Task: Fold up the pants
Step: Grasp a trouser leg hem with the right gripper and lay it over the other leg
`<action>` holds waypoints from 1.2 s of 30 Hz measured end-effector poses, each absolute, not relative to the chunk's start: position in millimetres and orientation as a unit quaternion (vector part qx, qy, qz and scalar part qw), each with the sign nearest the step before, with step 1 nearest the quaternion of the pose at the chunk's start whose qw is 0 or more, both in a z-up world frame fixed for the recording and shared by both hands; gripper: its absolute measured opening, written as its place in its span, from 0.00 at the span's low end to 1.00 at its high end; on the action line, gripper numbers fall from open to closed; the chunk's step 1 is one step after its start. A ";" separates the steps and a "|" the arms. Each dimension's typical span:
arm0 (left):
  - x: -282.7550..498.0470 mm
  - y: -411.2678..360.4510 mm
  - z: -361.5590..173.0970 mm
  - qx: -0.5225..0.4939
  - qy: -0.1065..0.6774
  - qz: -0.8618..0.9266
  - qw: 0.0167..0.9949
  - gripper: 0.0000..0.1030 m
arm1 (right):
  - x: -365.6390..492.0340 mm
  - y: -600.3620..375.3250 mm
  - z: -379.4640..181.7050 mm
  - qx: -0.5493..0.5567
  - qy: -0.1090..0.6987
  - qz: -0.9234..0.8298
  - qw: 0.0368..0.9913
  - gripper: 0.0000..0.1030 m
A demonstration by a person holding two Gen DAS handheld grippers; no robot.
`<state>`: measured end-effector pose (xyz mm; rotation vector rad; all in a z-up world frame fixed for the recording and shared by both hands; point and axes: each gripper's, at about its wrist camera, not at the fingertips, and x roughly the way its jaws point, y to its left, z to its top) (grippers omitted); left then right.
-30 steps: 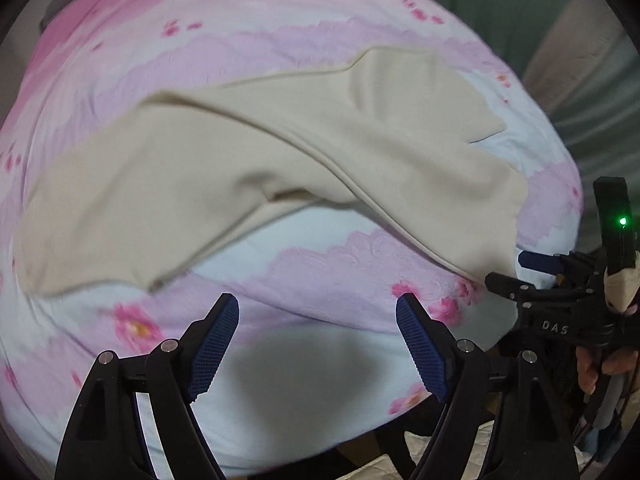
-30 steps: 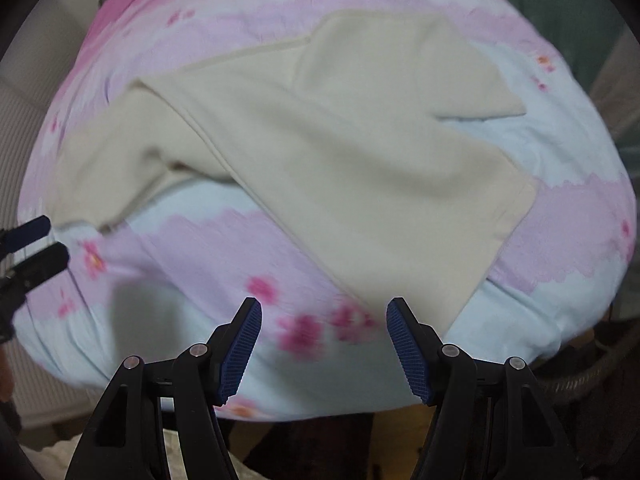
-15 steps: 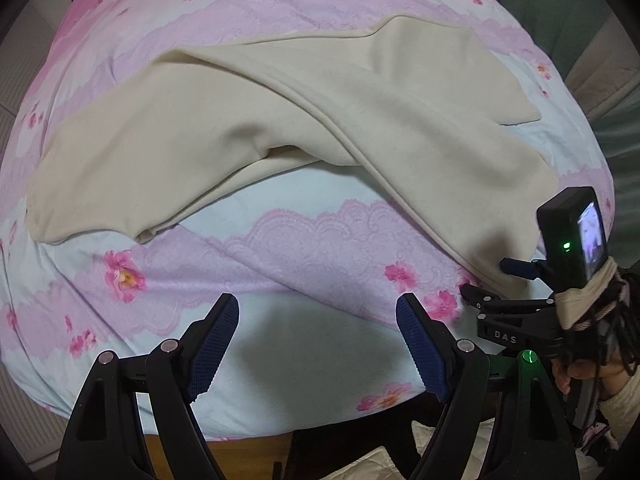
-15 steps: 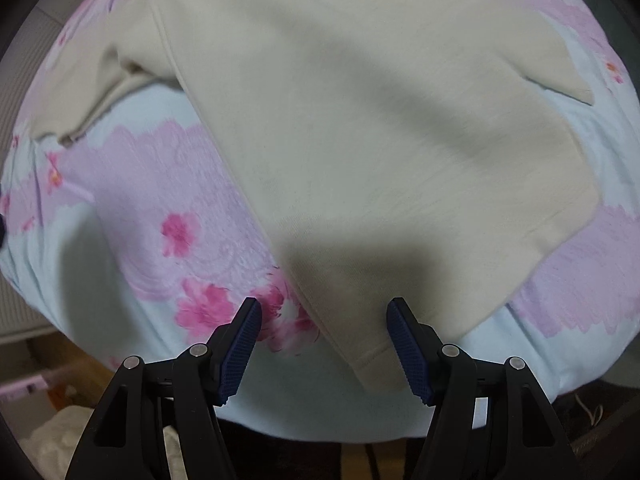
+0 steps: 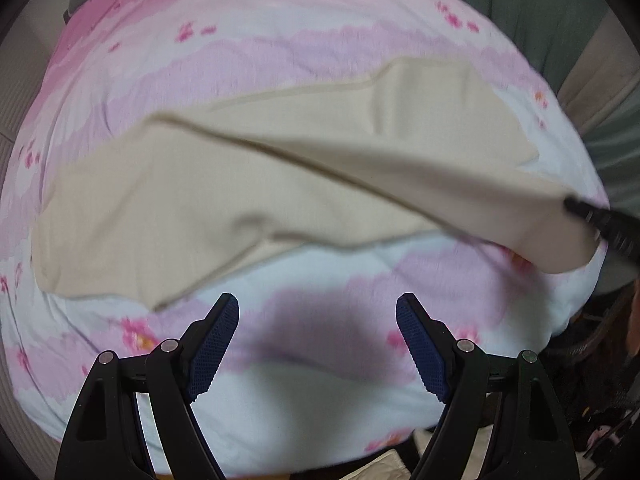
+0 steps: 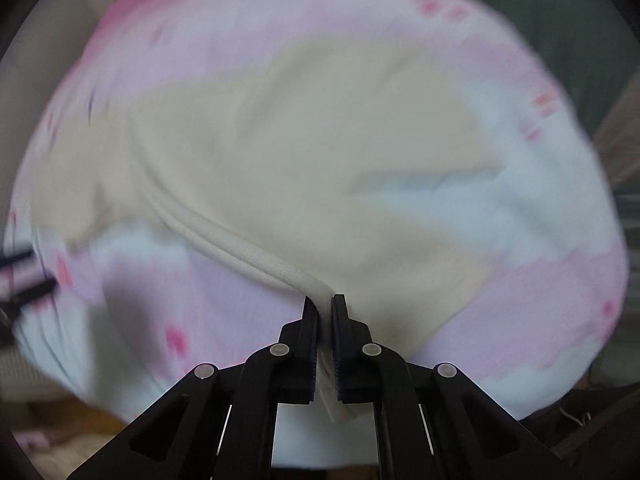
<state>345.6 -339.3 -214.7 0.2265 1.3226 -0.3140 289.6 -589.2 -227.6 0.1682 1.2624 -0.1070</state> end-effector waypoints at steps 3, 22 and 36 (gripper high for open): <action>371.4 -350.5 -201.4 0.103 0.589 -0.157 0.786 0.78 | 324.6 -621.3 -185.8 0.072 0.542 -0.083 0.833 0.07; 480.4 -417.4 -195.0 0.127 0.555 -0.123 0.813 0.78 | 557.8 -698.5 -244.9 0.031 0.559 -0.116 0.820 0.06; 484.6 -422.4 -207.9 0.115 0.577 -0.075 0.805 0.79 | 601.3 -702.6 -300.1 -0.004 0.606 -0.119 0.786 0.35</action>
